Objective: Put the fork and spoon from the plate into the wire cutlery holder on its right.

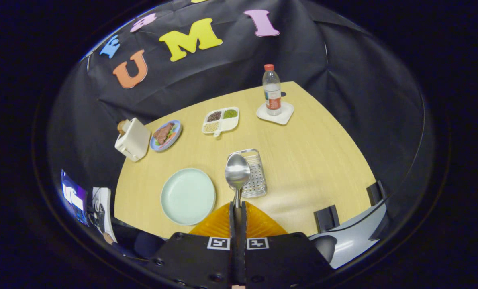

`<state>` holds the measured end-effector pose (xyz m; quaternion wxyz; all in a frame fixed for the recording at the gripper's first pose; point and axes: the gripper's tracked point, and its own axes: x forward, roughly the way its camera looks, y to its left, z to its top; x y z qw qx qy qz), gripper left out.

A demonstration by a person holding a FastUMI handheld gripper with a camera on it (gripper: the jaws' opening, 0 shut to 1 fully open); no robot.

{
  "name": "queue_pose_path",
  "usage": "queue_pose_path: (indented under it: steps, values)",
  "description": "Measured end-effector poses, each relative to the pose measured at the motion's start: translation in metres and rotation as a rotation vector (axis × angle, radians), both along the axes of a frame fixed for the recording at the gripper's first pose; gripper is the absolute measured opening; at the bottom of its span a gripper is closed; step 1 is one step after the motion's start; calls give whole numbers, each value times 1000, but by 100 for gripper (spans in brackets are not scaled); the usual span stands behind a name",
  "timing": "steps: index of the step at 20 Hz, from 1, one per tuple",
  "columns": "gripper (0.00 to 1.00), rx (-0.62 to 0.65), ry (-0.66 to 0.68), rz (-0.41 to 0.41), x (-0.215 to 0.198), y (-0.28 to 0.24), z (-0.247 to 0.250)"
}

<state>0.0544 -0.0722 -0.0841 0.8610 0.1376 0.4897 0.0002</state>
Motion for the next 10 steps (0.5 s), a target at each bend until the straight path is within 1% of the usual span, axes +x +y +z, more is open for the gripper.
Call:
queue_pose_path:
  steps: [5,10]
  values:
    - [1,3,50,-3,7,-4,-9]
    - [1,1,80,-23,12,-6,-12]
